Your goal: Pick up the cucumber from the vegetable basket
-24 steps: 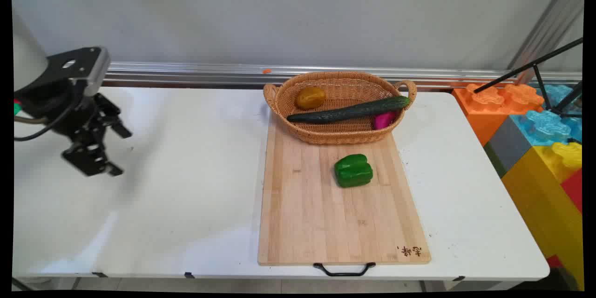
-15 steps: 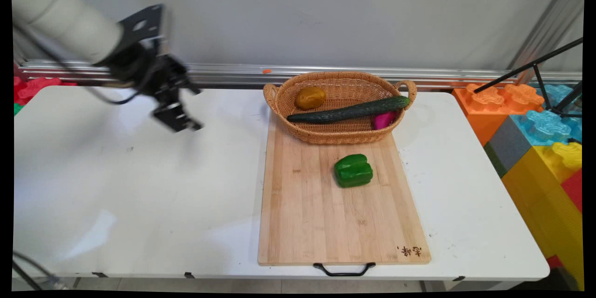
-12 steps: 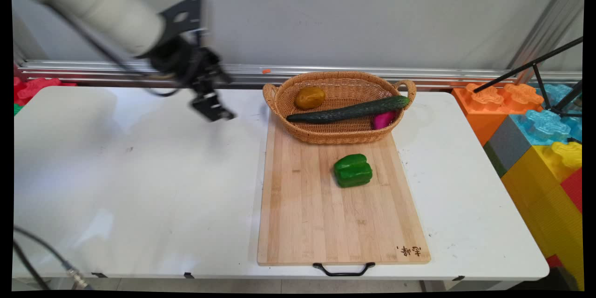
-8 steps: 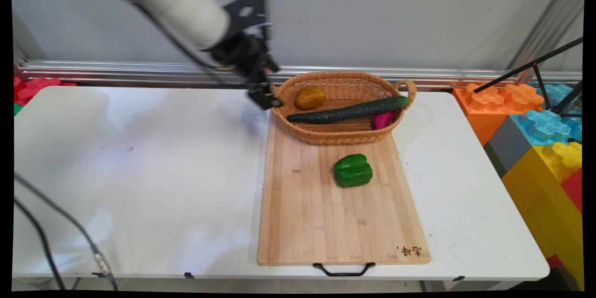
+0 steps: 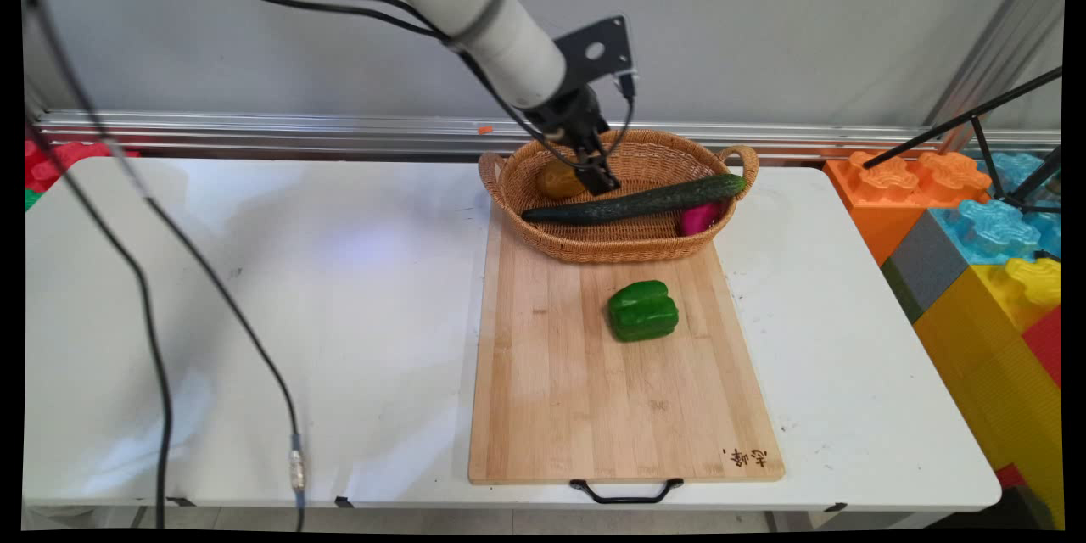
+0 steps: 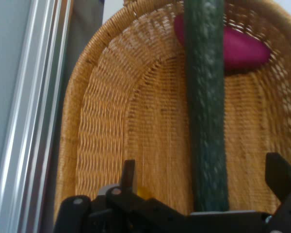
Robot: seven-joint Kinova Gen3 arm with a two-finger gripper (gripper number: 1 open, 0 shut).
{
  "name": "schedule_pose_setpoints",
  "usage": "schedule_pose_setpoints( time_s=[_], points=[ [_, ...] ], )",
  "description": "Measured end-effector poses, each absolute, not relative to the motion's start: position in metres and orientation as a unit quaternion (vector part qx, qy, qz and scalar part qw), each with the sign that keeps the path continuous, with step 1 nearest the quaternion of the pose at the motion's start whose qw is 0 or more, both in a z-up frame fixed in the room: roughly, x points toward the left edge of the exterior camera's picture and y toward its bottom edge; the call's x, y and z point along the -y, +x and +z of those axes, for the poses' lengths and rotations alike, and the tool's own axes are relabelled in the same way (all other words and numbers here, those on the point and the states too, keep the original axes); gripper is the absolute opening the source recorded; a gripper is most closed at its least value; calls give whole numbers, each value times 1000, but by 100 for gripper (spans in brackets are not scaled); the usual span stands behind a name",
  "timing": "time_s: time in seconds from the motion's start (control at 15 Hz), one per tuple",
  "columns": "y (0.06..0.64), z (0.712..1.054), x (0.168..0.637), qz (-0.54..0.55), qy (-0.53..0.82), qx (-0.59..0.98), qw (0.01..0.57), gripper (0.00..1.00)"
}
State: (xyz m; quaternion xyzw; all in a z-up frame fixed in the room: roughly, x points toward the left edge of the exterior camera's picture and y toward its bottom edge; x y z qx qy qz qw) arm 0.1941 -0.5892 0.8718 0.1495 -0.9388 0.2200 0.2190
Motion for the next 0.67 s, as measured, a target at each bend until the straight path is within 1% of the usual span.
schedule_pose_setpoints(
  time_s=[0.4,0.67],
  points=[
    [168,819,630,193,161,942,224,100],
    [156,800,644,175,162,944,228,100]
  ],
)
